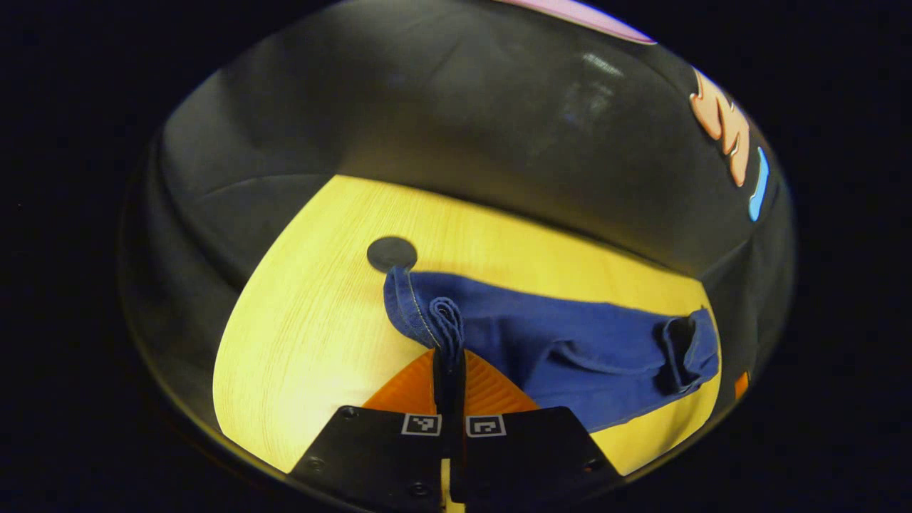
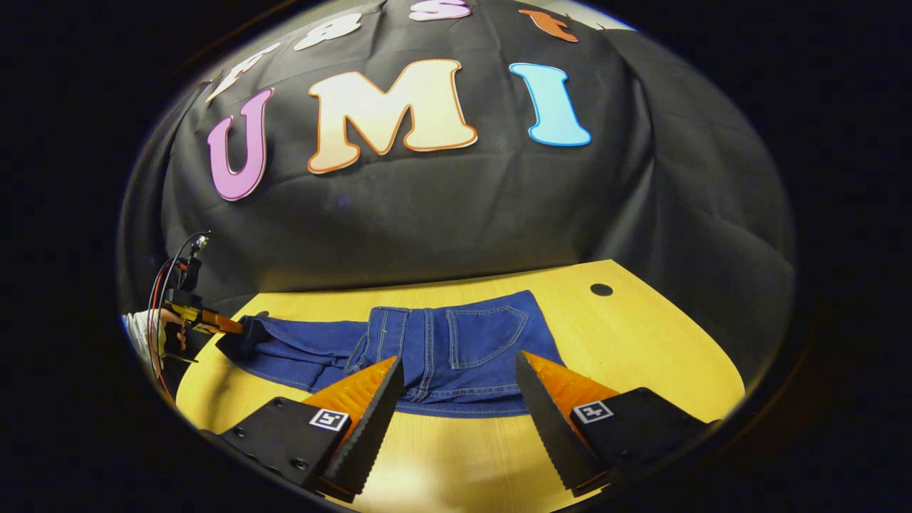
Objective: Grasp the waist and the cuffs of the jeans and fold them to make the two legs overlap; first hold the waist and fold one-third of the jeans toward the cuffs, then hold the cuffs and fold the remaining one-third in the same direction to finish folding.
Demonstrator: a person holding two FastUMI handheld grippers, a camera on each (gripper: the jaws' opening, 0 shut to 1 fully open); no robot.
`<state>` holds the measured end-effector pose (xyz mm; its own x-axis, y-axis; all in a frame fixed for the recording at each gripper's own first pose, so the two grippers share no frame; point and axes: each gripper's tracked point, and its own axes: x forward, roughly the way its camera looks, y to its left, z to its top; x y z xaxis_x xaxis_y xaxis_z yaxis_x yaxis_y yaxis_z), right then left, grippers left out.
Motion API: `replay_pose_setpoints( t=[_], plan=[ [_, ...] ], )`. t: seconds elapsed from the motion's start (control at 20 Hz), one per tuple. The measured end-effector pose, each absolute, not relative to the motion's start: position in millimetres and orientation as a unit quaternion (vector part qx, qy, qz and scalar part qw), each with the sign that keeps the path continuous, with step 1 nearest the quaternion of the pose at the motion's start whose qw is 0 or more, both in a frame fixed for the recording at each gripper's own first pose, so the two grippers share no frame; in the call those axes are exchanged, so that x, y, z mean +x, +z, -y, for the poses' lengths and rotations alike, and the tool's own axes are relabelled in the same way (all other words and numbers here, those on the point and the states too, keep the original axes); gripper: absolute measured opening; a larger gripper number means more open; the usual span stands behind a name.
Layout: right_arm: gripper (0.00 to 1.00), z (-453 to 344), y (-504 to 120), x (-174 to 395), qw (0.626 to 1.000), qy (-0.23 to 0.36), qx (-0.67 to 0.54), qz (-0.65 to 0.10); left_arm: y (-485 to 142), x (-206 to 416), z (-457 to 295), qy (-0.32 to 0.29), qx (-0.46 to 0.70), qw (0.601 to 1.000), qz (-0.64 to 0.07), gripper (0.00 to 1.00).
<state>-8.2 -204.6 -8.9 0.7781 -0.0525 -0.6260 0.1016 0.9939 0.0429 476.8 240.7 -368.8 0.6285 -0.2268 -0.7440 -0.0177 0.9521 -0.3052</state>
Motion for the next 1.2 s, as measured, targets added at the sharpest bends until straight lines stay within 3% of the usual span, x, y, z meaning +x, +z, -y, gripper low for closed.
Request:
replay_pose_setpoints(
  t=[0.4,0.65,0.95,1.2],
  plan=[
    [0.98,250.1,12.7,-11.8,0.944,-0.026,0.054,-0.323,-235.0,483.8,-117.1,-0.150,-0.114,0.928,-0.323,0.01],
    [0.98,286.6,13.0,-26.9,0.945,-0.012,0.052,-0.323,-200.0,483.0,-1.8,-0.214,-0.113,0.924,-0.297,0.00],
    [0.98,340.9,15.4,-50.7,0.943,-0.016,0.034,-0.331,-220.7,469.3,124.5,-0.267,-0.107,0.901,-0.324,0.00],
    [0.98,384.4,17.2,-64.5,0.941,-0.037,0.031,-0.336,-277.6,454.1,188.3,-0.275,-0.054,0.893,-0.353,0.00]
  ],
)
